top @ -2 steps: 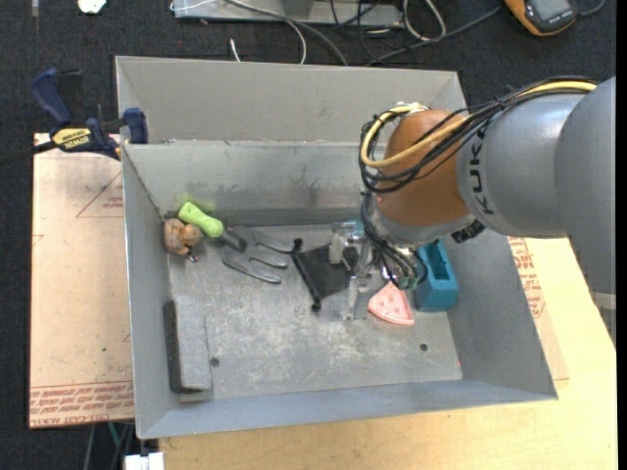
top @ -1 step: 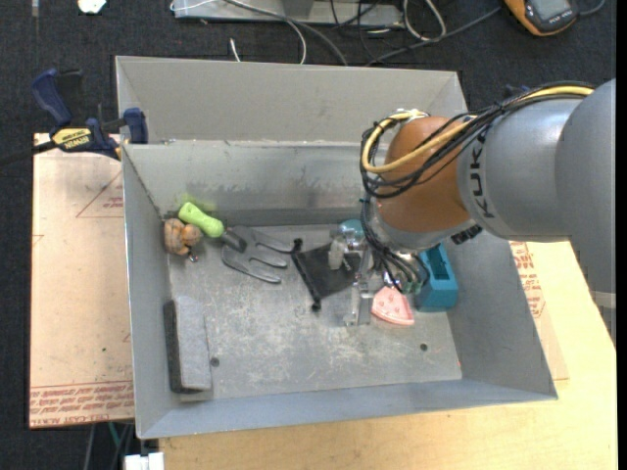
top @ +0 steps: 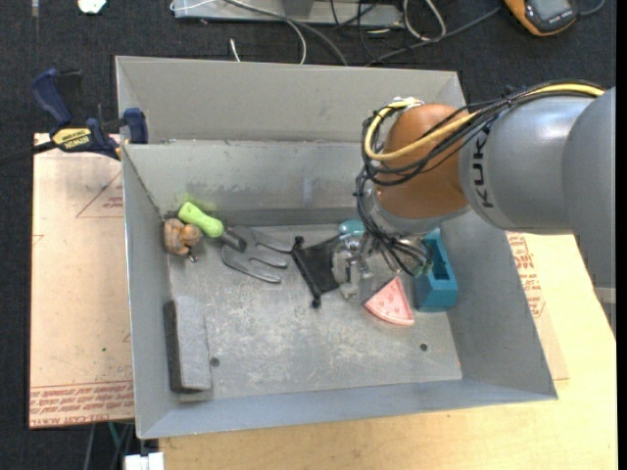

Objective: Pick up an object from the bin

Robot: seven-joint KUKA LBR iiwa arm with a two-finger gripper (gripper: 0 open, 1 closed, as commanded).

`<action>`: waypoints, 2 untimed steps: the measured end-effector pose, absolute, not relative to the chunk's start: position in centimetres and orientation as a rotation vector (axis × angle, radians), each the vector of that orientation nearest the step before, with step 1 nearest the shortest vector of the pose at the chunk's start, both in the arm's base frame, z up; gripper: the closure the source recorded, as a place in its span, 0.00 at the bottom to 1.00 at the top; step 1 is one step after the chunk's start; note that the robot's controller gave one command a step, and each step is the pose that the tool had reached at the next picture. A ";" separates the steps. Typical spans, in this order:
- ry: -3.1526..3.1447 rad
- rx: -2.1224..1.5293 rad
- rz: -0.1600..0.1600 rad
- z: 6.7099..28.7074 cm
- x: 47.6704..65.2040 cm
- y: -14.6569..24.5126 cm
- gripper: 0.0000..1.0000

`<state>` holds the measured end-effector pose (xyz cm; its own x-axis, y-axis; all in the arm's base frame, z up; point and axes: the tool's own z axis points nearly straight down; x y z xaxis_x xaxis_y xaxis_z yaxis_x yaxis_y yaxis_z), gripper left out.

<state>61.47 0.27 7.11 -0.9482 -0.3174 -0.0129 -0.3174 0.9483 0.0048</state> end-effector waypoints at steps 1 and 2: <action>3.089 -0.503 0.011 7.1 61.5 0.3 1.00; 3.129 0.015 0.015 8.7 60.8 2.4 1.00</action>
Offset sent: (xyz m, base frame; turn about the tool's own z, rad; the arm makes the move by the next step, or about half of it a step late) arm -0.0075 0.0205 0.0162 0.3338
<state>60.78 2.40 8.72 -0.9999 0.0099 -0.0125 0.0098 0.9999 0.0100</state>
